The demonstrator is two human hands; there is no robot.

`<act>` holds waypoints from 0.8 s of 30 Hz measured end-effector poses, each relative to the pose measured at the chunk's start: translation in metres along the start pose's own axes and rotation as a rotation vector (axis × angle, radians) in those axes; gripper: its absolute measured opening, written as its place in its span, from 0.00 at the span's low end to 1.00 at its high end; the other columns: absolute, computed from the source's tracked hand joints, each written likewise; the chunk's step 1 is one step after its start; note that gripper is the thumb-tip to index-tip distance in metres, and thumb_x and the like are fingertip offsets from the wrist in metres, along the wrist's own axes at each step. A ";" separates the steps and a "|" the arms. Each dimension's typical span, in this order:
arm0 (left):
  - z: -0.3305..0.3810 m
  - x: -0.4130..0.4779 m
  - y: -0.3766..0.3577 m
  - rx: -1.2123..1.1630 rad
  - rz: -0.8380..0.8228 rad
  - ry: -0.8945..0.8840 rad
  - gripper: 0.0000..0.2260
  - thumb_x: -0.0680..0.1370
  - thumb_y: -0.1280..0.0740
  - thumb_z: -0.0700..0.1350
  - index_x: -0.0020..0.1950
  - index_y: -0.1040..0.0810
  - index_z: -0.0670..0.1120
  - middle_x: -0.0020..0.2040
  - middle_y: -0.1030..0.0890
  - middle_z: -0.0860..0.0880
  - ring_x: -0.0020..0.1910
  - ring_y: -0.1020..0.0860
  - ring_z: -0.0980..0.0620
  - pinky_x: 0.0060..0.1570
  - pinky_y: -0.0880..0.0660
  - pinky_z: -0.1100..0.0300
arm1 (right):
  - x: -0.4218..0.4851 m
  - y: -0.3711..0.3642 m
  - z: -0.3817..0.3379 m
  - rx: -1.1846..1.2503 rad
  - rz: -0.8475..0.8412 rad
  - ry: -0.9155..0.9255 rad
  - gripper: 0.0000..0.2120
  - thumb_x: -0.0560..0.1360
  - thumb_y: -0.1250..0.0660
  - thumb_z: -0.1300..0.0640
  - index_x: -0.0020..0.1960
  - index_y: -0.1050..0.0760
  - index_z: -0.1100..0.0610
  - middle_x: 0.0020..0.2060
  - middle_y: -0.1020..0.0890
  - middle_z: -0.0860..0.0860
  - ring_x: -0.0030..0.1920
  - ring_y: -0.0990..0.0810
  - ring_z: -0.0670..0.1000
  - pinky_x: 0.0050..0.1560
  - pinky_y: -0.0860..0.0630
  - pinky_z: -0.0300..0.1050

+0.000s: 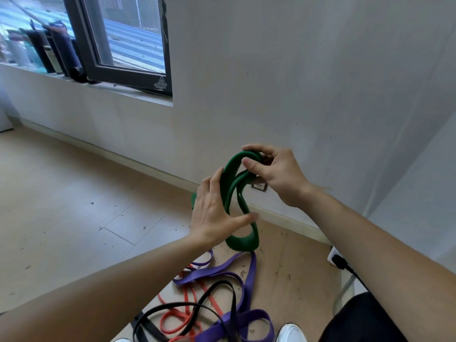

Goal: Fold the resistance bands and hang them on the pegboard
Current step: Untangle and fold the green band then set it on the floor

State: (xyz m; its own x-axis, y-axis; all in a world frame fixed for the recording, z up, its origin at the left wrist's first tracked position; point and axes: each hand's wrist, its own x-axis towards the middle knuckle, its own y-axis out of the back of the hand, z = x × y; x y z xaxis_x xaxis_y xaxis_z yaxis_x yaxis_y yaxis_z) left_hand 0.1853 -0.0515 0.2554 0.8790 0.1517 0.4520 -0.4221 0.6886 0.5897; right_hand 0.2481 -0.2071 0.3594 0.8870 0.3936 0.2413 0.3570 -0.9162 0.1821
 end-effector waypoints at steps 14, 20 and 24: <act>-0.042 0.021 0.013 0.211 -0.158 -0.246 0.27 0.71 0.29 0.59 0.67 0.26 0.49 0.55 0.18 0.53 0.49 0.20 0.55 0.49 0.21 0.55 | -0.004 0.042 0.019 0.088 -0.082 -0.152 0.12 0.78 0.32 0.67 0.61 0.21 0.62 0.51 0.18 0.64 0.50 0.14 0.60 0.49 0.16 0.51; -0.075 0.042 -0.010 0.212 -0.235 -0.190 0.17 0.75 0.24 0.49 0.63 0.20 0.49 0.51 0.15 0.54 0.47 0.16 0.56 0.47 0.18 0.57 | 0.016 0.050 0.066 0.096 -0.092 -0.278 0.14 0.78 0.32 0.69 0.63 0.23 0.64 0.51 0.18 0.67 0.54 0.16 0.67 0.54 0.17 0.61; -0.106 0.057 -0.040 0.362 -0.291 -0.129 0.15 0.78 0.29 0.54 0.64 0.20 0.56 0.50 0.15 0.57 0.46 0.18 0.56 0.43 0.20 0.55 | 0.038 0.057 0.123 0.062 -0.072 -0.404 0.13 0.78 0.32 0.69 0.62 0.23 0.63 0.54 0.19 0.68 0.53 0.15 0.66 0.54 0.17 0.60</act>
State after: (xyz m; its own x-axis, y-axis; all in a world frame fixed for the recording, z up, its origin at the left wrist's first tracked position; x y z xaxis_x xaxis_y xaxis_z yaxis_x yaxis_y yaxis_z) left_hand 0.2760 0.0054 0.1866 0.9469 -0.1158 0.3000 -0.2332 0.3950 0.8886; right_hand 0.3384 -0.2531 0.2622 0.8984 0.4069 -0.1653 0.4283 -0.8951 0.1242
